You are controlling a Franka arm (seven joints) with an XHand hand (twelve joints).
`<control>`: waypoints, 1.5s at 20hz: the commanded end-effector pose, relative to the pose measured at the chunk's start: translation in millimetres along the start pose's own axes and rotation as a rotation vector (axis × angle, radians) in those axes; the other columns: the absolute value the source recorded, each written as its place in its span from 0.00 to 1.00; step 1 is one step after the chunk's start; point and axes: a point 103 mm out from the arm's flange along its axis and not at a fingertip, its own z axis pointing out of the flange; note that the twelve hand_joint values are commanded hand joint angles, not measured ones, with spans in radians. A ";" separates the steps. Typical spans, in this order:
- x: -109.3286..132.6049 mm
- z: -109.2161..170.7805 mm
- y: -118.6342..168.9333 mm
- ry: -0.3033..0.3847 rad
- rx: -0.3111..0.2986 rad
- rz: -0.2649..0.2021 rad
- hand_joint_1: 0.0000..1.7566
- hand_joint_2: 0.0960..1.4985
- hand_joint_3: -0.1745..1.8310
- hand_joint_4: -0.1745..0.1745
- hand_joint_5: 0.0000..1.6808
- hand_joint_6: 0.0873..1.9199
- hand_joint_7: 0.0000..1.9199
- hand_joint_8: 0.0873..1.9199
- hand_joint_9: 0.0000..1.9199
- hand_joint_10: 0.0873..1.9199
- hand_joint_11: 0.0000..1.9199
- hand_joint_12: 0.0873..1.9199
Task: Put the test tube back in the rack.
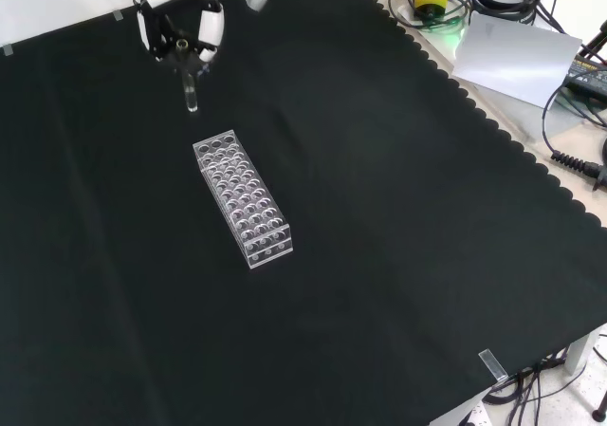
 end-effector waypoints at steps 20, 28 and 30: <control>62.8 84.7 35.4 0.125 0.136 -0.093 0.69 0.42 0.39 0.00 0.77 0.28 0.87 0.28 0.80 0.28 0.56 0.54; 67.2 106.9 36.0 0.133 0.179 -0.086 0.69 0.42 0.39 0.00 0.77 0.28 0.87 0.28 0.80 0.28 0.56 0.55; 65.3 110.0 35.1 0.134 0.186 -0.081 0.69 0.42 0.39 0.00 0.77 0.28 0.87 0.28 0.80 0.28 0.56 0.55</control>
